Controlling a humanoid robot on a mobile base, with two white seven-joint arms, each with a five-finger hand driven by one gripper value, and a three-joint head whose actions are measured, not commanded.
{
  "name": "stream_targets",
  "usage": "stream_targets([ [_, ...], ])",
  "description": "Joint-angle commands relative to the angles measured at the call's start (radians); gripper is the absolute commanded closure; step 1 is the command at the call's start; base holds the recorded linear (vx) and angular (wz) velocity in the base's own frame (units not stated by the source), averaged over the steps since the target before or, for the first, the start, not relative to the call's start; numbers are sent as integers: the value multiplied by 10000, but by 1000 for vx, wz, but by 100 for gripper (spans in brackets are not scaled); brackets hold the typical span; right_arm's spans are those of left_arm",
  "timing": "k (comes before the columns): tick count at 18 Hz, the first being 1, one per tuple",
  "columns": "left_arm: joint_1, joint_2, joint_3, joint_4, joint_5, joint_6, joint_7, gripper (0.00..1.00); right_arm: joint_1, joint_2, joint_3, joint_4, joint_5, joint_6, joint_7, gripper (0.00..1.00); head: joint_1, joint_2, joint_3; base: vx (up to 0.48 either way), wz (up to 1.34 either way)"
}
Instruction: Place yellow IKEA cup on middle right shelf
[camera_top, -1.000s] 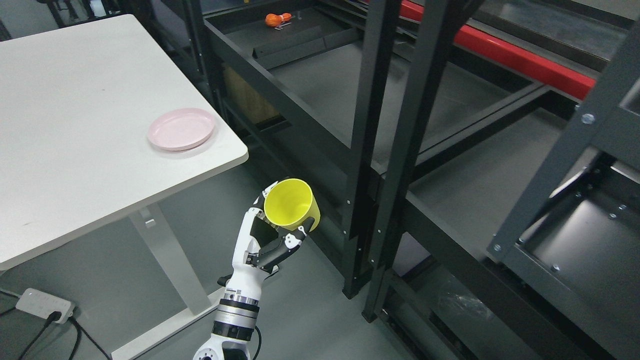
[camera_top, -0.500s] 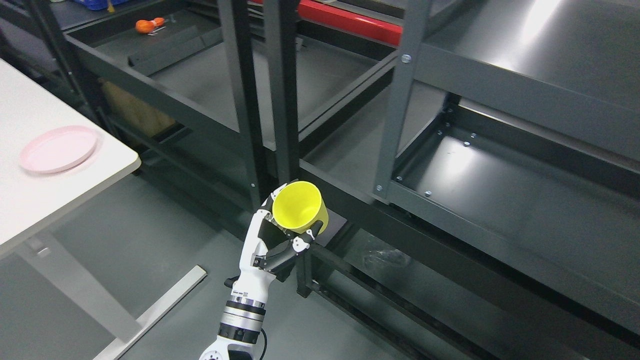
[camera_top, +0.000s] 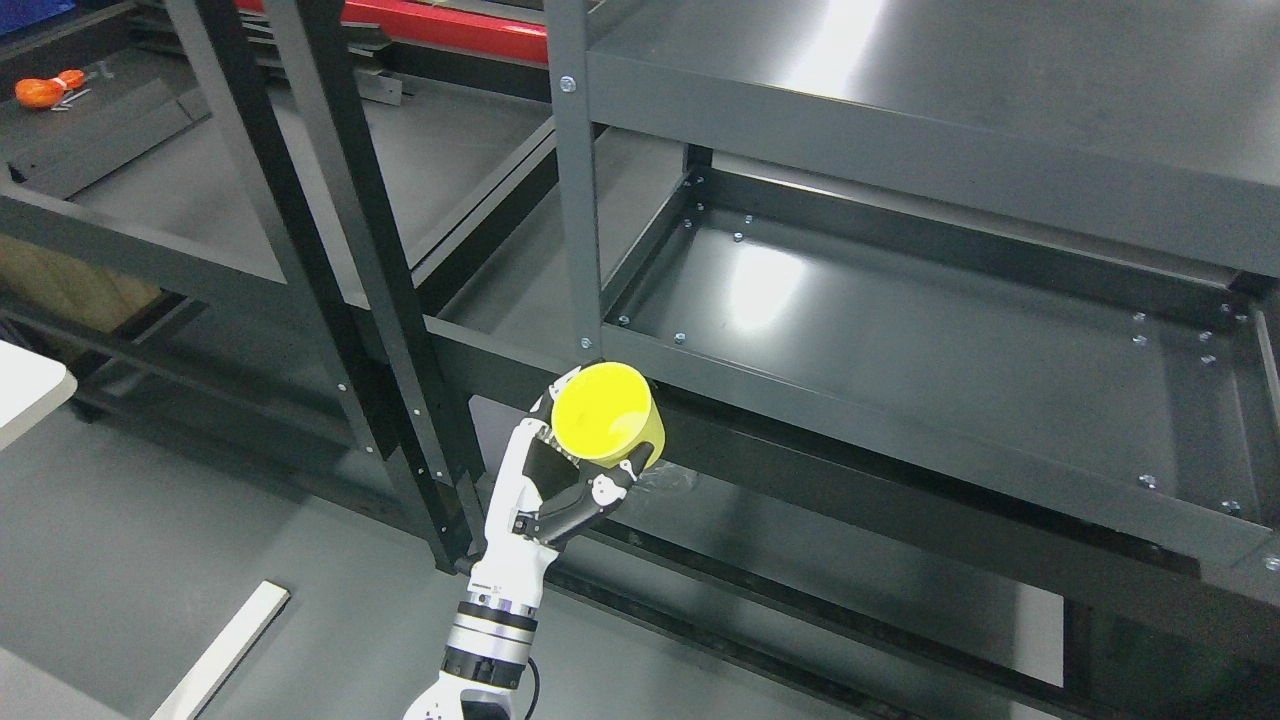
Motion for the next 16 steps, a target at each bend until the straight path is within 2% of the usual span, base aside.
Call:
stream_targets([
  [1,-61,175,-239,-116,0,-6,6,100,104,-175,169,-2,-245,-8,-2147,1,0,0,0,-26,-326],
  [6,-184,175,-821,-452,0,-481,-10,100,104,-175,169,-2,-245,-8,-2147,1,0,-2,0,21,-82],
  [11,-475,175,-1833,-1021,0,-1493,-592,100,104,-175,169,-2,-245,-8,-2147,1,0,-2,0,32,-81],
  [16,-1822,175,-1974,-1036,-15,-1939,-608,100,104,-175,169,-2,-245,-8,-2147,1,0,-3,0,7,-273],
])
